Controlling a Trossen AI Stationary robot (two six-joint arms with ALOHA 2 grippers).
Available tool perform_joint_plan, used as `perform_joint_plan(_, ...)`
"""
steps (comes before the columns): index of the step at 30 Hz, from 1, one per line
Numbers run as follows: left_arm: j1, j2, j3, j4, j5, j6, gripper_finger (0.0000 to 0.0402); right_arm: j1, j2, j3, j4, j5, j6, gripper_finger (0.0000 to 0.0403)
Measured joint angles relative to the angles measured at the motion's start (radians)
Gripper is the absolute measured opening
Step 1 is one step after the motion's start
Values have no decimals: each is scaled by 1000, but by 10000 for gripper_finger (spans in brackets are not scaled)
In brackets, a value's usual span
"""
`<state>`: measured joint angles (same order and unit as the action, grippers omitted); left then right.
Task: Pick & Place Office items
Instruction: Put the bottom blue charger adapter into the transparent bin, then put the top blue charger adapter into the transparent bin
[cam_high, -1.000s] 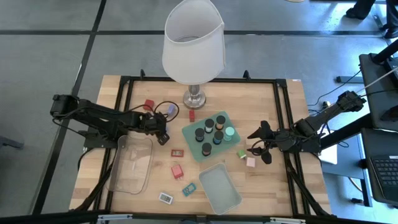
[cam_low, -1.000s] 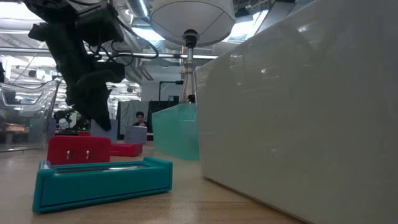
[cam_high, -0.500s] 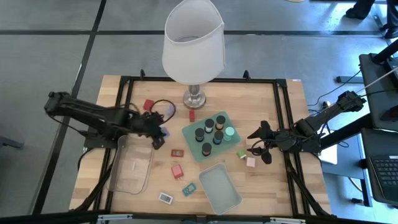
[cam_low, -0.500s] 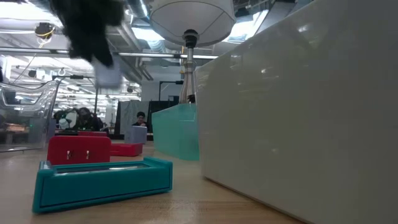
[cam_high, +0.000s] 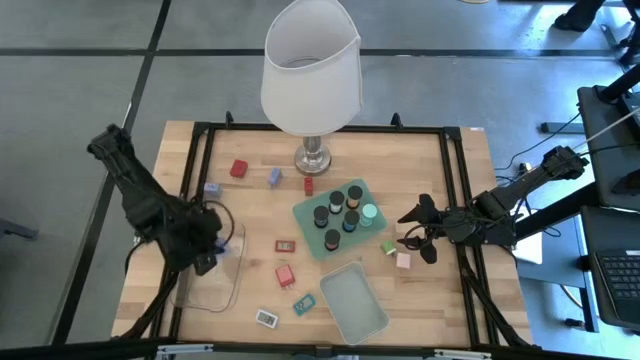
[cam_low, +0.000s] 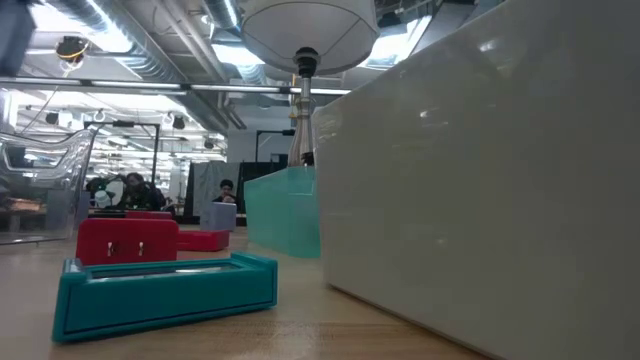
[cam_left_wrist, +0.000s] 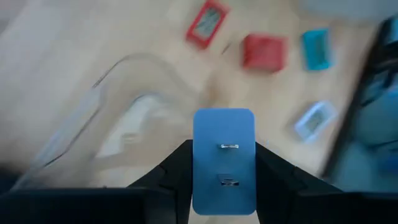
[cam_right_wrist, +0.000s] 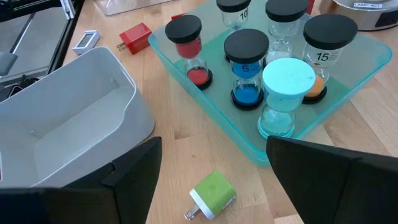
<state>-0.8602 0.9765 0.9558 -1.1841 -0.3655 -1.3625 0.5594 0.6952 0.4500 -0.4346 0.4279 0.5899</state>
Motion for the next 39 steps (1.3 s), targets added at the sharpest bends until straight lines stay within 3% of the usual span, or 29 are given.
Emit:
perform_joint_plan(7,-113,96,-56,-154,-26,-142,130,0,0,0,0,-2,0,291)
perform_joint_plan(12,-117,84,-208,-23,79,-164,127,0,0,0,0,-2,0,291)
perform_joint_plan(18,-84,30,-362,123,77,-172,127,0,0,0,0,-2,0,291)
perform_joint_plan(28,-42,27,-377,149,48,-170,133,0,0,0,0,-1,0,291)
perform_joint_plan(39,13,27,-377,148,78,-235,198,0,0,0,0,1,0,291)
